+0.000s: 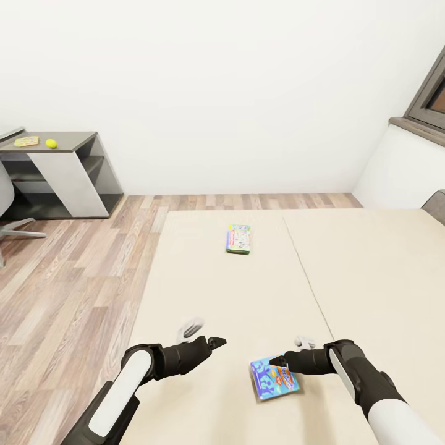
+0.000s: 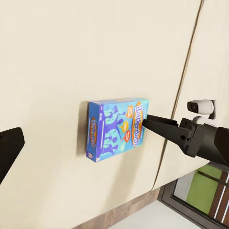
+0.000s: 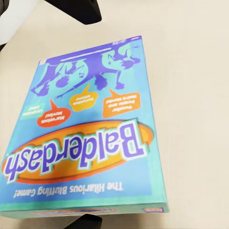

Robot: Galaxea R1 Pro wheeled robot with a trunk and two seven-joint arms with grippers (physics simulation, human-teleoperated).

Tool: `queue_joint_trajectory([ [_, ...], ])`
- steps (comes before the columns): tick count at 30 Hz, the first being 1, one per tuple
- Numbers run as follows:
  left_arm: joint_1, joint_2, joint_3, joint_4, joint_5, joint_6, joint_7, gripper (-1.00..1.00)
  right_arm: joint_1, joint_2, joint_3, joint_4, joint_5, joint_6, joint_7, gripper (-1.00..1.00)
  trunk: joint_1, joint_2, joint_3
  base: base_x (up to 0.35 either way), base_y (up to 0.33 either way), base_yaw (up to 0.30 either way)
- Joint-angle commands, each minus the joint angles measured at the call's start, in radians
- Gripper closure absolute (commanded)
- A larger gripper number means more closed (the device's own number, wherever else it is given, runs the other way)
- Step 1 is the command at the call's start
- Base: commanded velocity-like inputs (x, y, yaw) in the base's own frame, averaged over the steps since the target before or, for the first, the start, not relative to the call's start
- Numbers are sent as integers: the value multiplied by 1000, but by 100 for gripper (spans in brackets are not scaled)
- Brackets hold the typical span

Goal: Put all the toys in the child's room - the three board games (two on the bed and one on the table), the two jigsaw puzzles on the table, and the tennis ball on the table - inside the toy box on the table in the child's room.

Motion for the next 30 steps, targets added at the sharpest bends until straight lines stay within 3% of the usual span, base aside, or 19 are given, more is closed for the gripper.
queue_joint_trajectory([
  [1,-1,1,-1,-1,10,0,10,-100,0,0,-2,-1,-2,7,2,-100,0,0,-1,0,8,0],
  [30,0,1,-1,-1,9,0,10,-100,7,-18,-2,-1,4,78,60,-100,0,0,-1,0,2,0],
])
